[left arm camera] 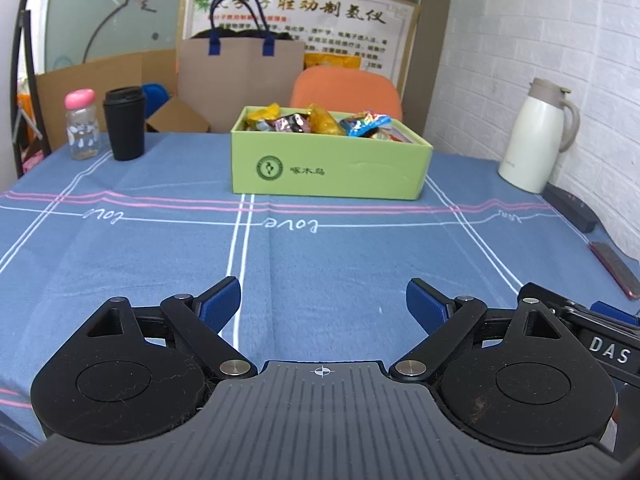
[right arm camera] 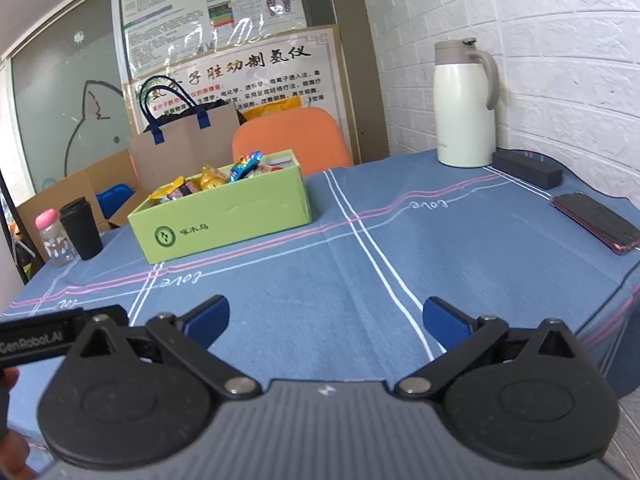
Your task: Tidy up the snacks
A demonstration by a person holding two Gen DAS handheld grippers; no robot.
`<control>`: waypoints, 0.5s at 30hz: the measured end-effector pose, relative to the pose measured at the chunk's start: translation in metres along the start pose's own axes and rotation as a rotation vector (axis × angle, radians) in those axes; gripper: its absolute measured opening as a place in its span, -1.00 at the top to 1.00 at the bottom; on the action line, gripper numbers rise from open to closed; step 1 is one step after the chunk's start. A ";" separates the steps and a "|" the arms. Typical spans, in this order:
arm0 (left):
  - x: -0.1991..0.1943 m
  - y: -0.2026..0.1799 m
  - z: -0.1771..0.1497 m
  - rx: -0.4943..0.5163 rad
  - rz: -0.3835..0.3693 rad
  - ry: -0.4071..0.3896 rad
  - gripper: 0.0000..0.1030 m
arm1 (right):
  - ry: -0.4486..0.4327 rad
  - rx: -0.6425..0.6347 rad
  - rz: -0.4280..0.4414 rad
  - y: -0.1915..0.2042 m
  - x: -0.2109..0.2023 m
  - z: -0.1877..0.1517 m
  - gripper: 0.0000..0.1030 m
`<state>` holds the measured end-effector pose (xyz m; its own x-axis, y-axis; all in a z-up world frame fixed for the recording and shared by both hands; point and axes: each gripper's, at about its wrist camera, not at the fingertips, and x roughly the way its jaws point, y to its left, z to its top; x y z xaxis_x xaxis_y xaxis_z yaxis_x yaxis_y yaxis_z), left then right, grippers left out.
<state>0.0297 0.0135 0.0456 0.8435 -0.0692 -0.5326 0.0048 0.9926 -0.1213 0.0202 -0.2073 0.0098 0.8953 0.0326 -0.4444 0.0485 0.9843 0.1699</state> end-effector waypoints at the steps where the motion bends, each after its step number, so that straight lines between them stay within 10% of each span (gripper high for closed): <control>1: -0.003 -0.002 -0.001 0.003 -0.002 -0.005 -0.52 | 0.001 -0.003 -0.004 -0.002 -0.002 -0.002 -0.98; 15: -0.035 -0.007 -0.010 0.031 -0.019 -0.072 -0.47 | -0.004 -0.024 0.024 0.006 -0.017 -0.016 -0.98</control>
<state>-0.0051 0.0081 0.0571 0.8797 -0.0818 -0.4684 0.0370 0.9939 -0.1040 -0.0014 -0.1994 0.0043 0.8978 0.0556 -0.4368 0.0162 0.9871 0.1590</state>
